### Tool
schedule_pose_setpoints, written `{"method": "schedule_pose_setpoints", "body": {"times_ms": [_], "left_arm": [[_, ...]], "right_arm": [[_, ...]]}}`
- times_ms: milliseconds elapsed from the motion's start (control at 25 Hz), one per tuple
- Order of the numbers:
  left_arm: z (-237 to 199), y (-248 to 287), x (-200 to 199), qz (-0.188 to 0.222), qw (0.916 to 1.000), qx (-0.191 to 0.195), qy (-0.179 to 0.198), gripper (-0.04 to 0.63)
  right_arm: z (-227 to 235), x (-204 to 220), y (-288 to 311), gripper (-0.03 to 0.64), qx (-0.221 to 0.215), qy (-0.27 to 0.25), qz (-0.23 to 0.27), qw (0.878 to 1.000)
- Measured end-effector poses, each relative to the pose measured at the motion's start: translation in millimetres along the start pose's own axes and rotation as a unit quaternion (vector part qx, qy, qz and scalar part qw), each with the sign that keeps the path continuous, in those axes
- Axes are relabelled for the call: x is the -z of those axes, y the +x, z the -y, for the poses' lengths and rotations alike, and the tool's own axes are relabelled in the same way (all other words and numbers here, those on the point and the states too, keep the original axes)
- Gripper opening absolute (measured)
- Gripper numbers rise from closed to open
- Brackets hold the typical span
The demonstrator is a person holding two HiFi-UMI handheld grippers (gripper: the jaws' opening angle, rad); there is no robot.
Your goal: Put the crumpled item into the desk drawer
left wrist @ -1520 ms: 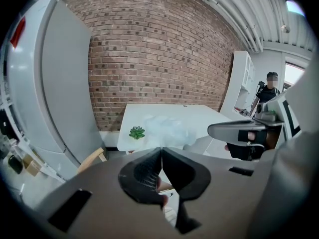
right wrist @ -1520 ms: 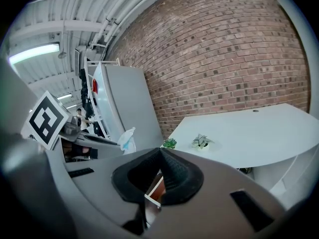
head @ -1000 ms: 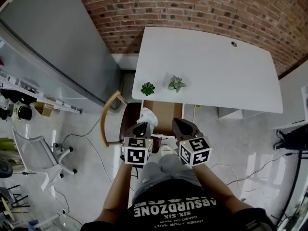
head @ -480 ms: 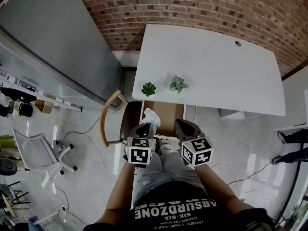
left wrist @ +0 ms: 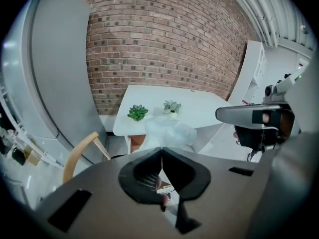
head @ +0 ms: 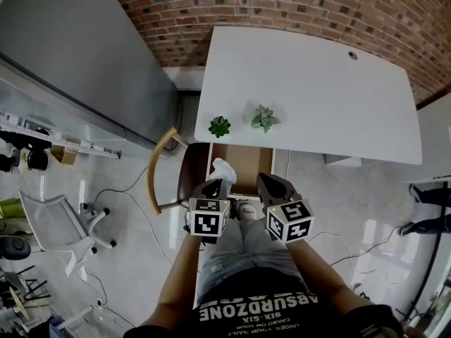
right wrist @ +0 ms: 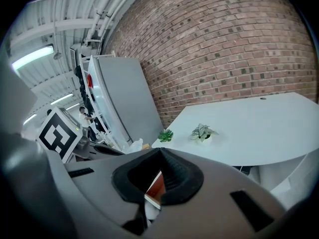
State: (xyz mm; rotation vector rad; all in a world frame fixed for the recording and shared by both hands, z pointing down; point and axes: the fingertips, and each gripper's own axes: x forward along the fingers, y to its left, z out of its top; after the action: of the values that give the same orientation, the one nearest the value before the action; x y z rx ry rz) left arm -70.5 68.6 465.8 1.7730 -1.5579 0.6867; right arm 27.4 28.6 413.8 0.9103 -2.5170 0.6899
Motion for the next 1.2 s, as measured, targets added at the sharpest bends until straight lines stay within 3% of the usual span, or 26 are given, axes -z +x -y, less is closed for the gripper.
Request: {"method": "schedule_pose_setpoints", "body": {"times_ms": [680,1200], "left_arm": [[-9,37,7,-0.039,0.9989,0.019,0.015,0.01],[-17,62,24,-0.074,0.9969,0.027,0.005,0.009]], "right_arm": [[14,10,17,-0.002,0.017,0.02,-0.023,0.999],[19,10,35,-0.002,0.015,0.021,-0.035,0.999]]}}
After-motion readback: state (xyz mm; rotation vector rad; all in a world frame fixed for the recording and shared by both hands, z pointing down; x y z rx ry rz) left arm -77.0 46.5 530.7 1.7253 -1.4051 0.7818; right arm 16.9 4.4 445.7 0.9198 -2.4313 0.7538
